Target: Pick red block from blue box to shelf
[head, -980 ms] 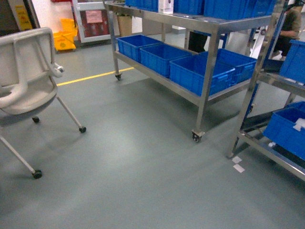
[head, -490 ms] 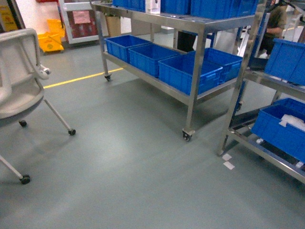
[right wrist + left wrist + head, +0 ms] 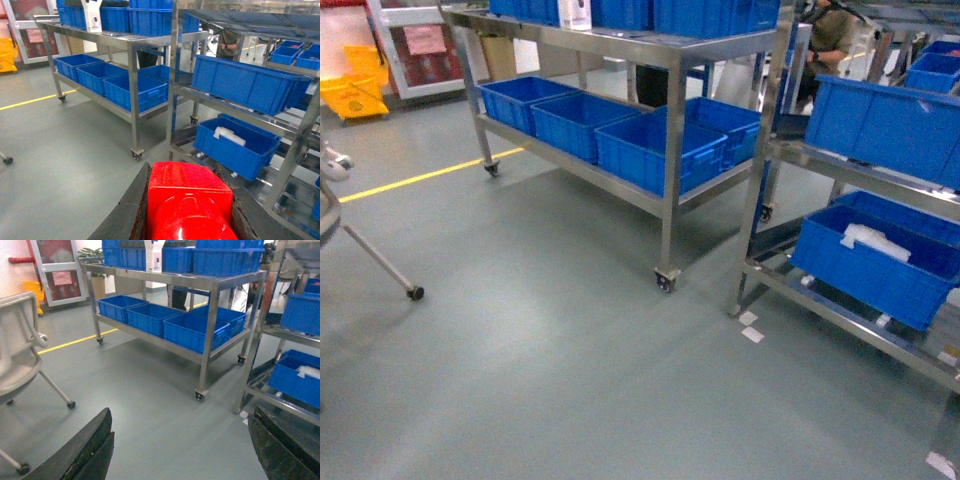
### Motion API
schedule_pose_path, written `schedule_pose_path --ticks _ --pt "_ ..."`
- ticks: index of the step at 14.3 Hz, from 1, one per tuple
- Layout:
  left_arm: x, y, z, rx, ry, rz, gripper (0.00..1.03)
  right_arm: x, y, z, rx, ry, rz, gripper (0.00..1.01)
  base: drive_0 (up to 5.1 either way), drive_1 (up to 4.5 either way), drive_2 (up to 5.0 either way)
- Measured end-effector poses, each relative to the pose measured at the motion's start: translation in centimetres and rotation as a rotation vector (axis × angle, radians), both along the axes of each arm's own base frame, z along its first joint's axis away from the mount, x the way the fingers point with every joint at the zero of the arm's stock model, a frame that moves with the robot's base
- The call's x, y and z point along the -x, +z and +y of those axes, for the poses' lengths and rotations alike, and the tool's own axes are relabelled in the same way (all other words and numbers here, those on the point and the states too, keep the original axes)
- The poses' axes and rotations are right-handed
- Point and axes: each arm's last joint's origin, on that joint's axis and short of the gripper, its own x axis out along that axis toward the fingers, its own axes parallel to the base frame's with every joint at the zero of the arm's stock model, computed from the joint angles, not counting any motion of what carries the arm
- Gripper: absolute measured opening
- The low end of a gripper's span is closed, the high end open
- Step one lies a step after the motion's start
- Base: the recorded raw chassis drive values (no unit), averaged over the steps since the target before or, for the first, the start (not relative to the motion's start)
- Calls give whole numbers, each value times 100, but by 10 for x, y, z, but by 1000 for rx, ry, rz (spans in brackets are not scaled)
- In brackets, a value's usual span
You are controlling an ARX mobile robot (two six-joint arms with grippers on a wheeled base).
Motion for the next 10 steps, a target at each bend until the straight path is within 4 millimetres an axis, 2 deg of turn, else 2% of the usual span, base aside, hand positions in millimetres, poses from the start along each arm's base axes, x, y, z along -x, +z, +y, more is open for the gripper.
schedule_pose_path --ticks 1,2,3,5,8,10 --pt "0 0 0 0 0 0 85 0 0 0 0 0 0 28 -120 -120 -120" --pt "0 0 0 -1 0 0 79 0 0 0 0 0 0 28 -120 -120 -120" --pt "0 0 0 -3 0 0 83 0 0 0 0 0 0 28 -122 -122 -122" --pt "0 0 0 0 0 0 63 0 0 0 0 0 0 28 -119 -119 -119" --pt "0 0 0 0 0 0 100 0 0 0 0 0 0 28 -120 -120 -120" --pt "0 0 0 0 0 0 98 0 0 0 0 0 0 28 -119 -119 -119"
